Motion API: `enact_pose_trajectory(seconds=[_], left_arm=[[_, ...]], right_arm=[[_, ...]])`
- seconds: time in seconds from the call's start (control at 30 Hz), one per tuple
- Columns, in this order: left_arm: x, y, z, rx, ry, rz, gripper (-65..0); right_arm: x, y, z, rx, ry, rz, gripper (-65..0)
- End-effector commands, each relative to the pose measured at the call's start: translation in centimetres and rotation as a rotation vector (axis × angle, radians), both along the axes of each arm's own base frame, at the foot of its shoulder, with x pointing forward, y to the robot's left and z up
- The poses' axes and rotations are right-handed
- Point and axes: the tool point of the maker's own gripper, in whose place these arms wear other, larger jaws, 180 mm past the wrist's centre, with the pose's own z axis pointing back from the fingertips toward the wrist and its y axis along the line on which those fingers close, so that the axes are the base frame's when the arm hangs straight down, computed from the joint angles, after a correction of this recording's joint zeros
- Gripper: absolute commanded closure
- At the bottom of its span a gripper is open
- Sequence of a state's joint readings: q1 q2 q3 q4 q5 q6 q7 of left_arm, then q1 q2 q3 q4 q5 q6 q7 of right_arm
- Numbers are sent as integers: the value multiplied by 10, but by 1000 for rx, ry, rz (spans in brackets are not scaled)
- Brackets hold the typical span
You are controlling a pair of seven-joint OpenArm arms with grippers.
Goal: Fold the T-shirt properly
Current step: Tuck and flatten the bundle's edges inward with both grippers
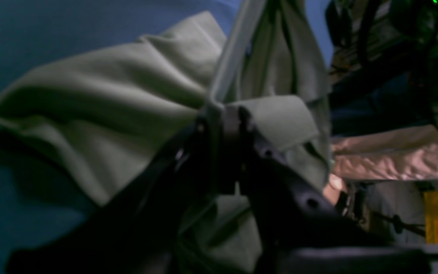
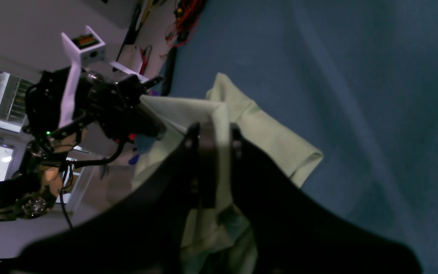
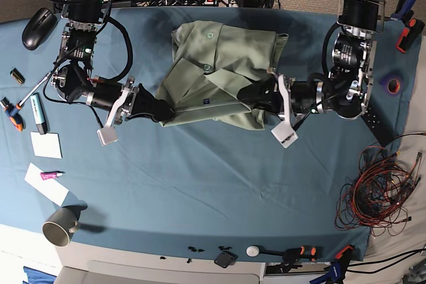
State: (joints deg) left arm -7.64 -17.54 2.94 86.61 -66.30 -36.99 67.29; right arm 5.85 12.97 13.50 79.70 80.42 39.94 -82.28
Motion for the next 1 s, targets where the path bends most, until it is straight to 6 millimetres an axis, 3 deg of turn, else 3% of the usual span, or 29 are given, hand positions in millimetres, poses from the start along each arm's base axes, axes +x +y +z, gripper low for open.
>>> enact_pose_trajectory(seconds=[0.0,0.43,0.97], left_arm=[[10,4,9,7,-43,10,0],[55,13,26,100,-157,96,0],[53,10,25,89,-153,96,0]], right_arm=[[13,-8,19,18,-66,-33,0],[4,1,9,13,-34,-6,0],[0,-6,-12,-93,8,-5,0]])
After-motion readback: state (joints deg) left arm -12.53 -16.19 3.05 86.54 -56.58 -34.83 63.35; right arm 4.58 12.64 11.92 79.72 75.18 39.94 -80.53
